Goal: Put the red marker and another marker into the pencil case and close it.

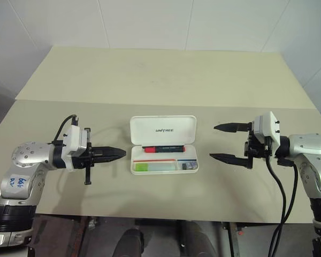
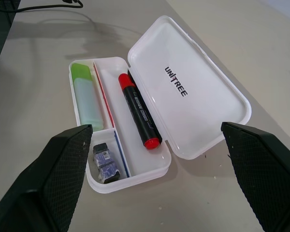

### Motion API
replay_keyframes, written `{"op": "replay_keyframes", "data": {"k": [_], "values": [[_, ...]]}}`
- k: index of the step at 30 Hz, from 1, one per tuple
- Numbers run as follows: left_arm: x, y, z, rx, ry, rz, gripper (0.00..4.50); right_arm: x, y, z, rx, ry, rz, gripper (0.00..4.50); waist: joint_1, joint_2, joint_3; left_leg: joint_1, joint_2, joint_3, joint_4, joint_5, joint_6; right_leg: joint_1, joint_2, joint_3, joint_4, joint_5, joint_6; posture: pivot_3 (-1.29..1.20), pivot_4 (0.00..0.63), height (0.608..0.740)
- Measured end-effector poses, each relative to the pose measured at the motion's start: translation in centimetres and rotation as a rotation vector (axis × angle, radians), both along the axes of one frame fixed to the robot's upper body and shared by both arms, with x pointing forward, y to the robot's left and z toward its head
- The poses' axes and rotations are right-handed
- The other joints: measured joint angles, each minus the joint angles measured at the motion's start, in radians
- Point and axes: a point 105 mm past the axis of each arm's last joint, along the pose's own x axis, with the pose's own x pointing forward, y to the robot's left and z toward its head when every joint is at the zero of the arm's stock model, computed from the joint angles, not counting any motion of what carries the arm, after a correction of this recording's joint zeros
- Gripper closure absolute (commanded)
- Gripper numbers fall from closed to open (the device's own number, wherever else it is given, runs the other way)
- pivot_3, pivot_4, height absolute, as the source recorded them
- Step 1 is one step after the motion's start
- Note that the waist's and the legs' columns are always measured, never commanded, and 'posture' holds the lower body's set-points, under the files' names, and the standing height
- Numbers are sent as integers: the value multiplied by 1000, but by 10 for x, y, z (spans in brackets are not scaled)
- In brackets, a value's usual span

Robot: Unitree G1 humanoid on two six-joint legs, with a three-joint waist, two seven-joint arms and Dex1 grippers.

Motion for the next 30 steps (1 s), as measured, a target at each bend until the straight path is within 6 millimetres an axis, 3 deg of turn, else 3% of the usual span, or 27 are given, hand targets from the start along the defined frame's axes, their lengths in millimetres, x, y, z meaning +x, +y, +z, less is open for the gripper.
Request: {"op": "replay_keyframes", "data": {"k": [7, 9, 12, 16, 19, 25, 30], "values": [[32, 33, 18, -236, -48, 328, 4472, 2, 0, 1, 3, -13, -15, 0, 1, 0, 0, 0, 0, -1, 1, 0, 0, 0, 0, 0, 1, 0, 0, 0, 150, 740], [39, 45, 19, -280, -34, 419, 4472, 3, -1, 1, 5, -15, -21, 0, 1, 0, 0, 0, 0, 0, 0, 0, 0, 0, 0, 0, 1, 0, 1, 0, 150, 740], [45, 48, 15, -301, 1, 476, 4472, 3, -1, 2, 7, -19, -30, 0, 1, 0, 0, 0, 0, 0, 0, 0, 0, 0, 0, 0, 0, 0, 1, 0, 150, 740], [56, 38, -3, -281, 63, 510, 4472, 3, 1, 3, 7, -30, -31, 0, 3, 0, 0, 0, 0, 0, 0, 0, 0, 0, 0, 0, 1, 0, 1, 0, 150, 740], [64, 20, -14, -267, 104, 486, 4472, 2, 2, 5, 6, -39, -33, 0, 6, 0, 0, 0, -1, -1, 1, 0, 0, 0, 0, 0, 0, 1, 1, 0, 150, 740], [92, -1, -26, -258, 155, 529, 4472, 1, 7, 10, 6, -68, -36, 0, 5, 0, 0, 0, -1, -1, 1, 0, 0, 0, 0, 0, 0, 1, 1, 0, 150, 740], [99, -23, -35, -273, 185, 504, 4472, -1, 9, 10, 10, -70, -51, 0, 2, 0, 0, -1, -1, 0, 0, 0, 0, 0, 0, 0, 0, 1, 2, 0, 150, 740]]}}
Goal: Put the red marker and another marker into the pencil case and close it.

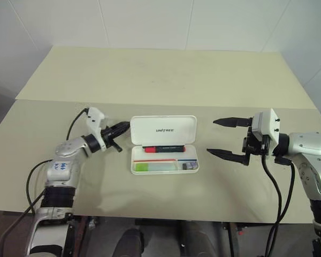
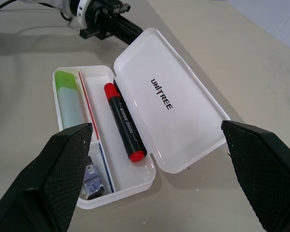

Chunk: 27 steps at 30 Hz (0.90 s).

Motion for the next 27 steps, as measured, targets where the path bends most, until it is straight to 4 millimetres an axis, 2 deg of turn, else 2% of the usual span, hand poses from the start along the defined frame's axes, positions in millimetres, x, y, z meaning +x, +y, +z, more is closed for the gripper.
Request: {"op": "replay_keyframes", "data": {"k": [7, 13, 19, 23, 27], "values": [[-3, -4, 1, -3, -15, -44, 4472, -2, 2, -2, 12, 4, -10, 0, 2, 0, 0, 0, 0, 0, 1, 0, 0, 0, 0, 0, 1, 0, 0, 0, 150, 740], [-20, 8, 5, 29, -73, -136, 4472, -3, 1, -6, 22, 16, -23, 0, 1, 0, 0, 0, 0, 0, 0, 0, 0, 0, 0, 0, 0, 0, 0, 0, 150, 740], [-33, 12, 14, 108, -160, -240, 4472, -4, 4, -7, 37, 18, -21, 0, 4, 0, 0, 0, 0, 0, 0, 0, 0, 0, 0, 0, 0, 0, 0, 0, 150, 740], [-44, 4, 18, 160, -215, -351, 4472, -4, 6, -9, 46, 29, -22, 0, 5, 0, 0, -1, 0, 0, 0, 0, 0, 0, 0, 0, -1, 0, 0, 0, 150, 740], [-60, -13, 19, 219, -252, -505, 4472, -6, 8, -12, 57, 42, -22, 0, 4, 0, 0, -1, 0, 0, 0, 0, 0, 0, -1, 0, -2, 0, 0, 0, 150, 740]]}}
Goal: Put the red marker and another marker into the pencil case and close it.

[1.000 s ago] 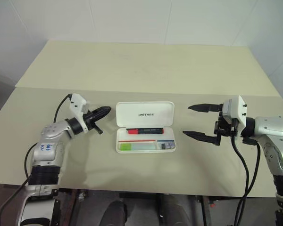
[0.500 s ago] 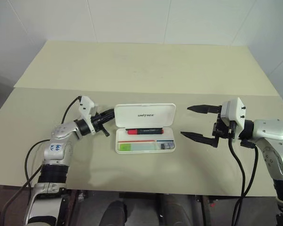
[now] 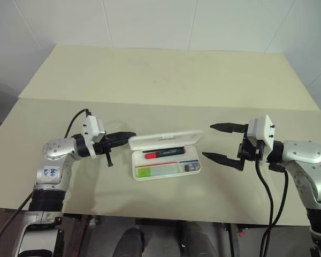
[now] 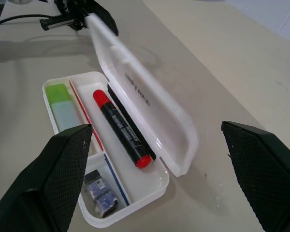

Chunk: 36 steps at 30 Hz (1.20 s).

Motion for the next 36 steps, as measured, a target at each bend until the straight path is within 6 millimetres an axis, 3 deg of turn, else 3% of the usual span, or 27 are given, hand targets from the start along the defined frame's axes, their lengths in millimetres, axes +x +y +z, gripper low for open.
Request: {"op": "replay_keyframes", "data": {"k": [4, 13, 19, 26, 36], "values": [[-17, -7, -7, 100, -8, -121, 4472, -1, 0, -1, 0, 2, -4, 0, -4, 0, 0, 0, 0, 0, 0, 0, 0, 0, 0, 0, 0, 0, 0, 0, 150, 740], [-35, -17, -22, 229, 72, -225, 4472, -3, 1, -5, 5, 12, -11, 0, -4, 0, 0, 0, 0, 0, 0, 0, 0, 0, 1, 0, 1, 0, 0, 0, 150, 740], [-34, -23, -35, 271, 113, -188, 4472, -15, 3, -12, 7, 78, 25, 0, -3, 0, 0, 0, 0, 0, 0, 0, 0, 0, 1, 0, 1, 0, 0, 0, 150, 740], [-27, -28, -43, 292, 140, -129, 4472, -43, 5, -18, -53, 214, 142, 0, -2, 0, 0, 1, 0, 0, 1, 0, 1, 0, 1, 0, 1, 0, 0, 0, 150, 740], [-21, -42, -43, 298, 170, -115, 4472, -45, 6, -15, -55, 211, 148, 0, 0, 0, 0, 1, 0, 0, 1, 0, 1, 1, 1, 0, 3, 0, 0, 0, 150, 740]]}}
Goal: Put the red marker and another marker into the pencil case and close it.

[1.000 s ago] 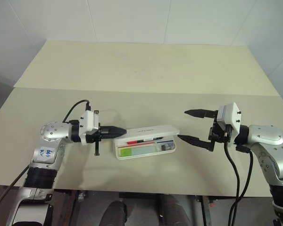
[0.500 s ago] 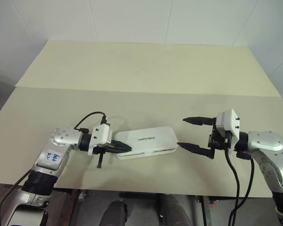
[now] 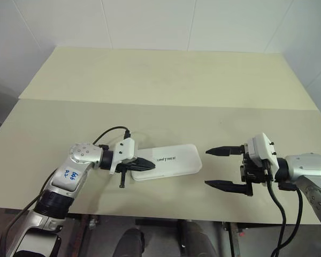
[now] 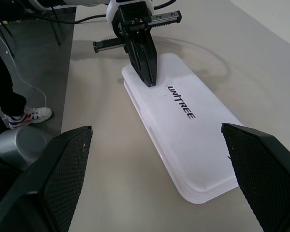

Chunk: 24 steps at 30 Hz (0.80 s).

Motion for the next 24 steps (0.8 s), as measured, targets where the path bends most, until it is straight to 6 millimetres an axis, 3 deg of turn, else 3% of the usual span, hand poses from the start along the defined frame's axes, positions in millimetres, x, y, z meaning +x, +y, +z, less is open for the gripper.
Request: {"op": "replay_keyframes", "data": {"k": [13, 17, 20, 24], "values": [[-2, -10, -1, 46, 50, 12, 4472, 2, 5, 4, 28, -24, -12, 0, 0, 0, 0, 4, 0, -1, 0, 0, 0, 6, 0, 0, -2, 0, 0, 0, 150, 740], [-1, -10, 1, -18, 77, 62, 4472, 4, 8, 6, 39, -39, -4, 0, -1, 0, 0, 4, 0, -1, 0, 0, 0, 6, 0, -1, -2, 0, 0, 0, 150, 740], [2, -2, 7, -112, 116, 129, 4472, 9, 7, 7, 48, -55, -15, 0, -3, 0, 0, 3, 0, -2, 0, 0, 0, 5, 0, -1, -2, 0, 0, 0, 150, 740], [7, 23, 33, -258, 52, 208, 4472, 18, 4, 12, 59, -92, -34, 0, -4, 0, 0, 3, 1, -2, -1, 0, 0, 4, 0, -1, -2, 0, 0, 0, 150, 740]]}}
